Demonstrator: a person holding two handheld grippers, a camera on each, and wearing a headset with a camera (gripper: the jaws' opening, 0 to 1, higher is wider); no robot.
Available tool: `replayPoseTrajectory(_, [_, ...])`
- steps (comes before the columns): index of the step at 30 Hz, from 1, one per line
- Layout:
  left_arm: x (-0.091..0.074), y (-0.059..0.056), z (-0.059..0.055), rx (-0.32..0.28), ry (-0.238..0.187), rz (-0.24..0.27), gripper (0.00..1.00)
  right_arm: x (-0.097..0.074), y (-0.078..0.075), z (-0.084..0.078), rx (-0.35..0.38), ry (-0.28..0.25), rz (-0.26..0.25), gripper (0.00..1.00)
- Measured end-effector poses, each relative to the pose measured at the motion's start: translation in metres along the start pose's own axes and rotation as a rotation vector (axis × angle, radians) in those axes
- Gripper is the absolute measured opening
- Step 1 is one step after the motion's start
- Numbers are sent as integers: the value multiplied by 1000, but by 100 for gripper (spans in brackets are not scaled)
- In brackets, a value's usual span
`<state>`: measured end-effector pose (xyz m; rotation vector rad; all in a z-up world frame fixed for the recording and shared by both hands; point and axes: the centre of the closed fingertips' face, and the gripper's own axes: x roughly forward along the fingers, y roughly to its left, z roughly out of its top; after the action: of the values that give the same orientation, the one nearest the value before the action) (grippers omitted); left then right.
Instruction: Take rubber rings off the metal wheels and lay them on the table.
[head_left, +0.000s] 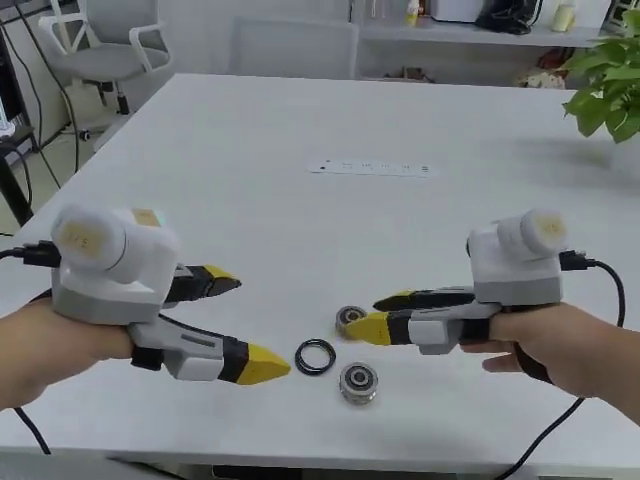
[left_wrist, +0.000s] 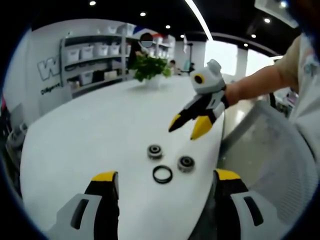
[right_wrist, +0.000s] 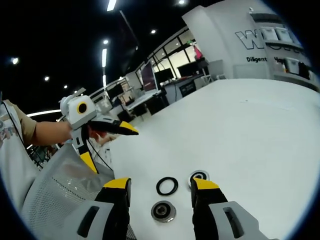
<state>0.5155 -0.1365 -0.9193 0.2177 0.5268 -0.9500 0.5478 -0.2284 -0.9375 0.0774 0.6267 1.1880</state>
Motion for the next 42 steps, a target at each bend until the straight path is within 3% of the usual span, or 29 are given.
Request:
replayPoseTrajectory(7, [-4,-3,4,9,-4,4,80,-27,-1,3,-50,-14,-32,53])
replayPoseTrajectory(17, [-16,-8,16,-18,-55,23,80,-63,4,-7,-150,5,-91,62])
replayPoseTrajectory(29, [-30,-12,14,-7,-53,52,83,-86,18,-23,-245,39,-128,73])
replayPoseTrajectory(35, [-36,-14,5,-10,-40,66,85,-93,17,-33,-271,68,-154,78])
replayPoseTrajectory(42, [-40,-14,-2,-44,-42,83,85,-97,15,-37,-270,64,-178,80])
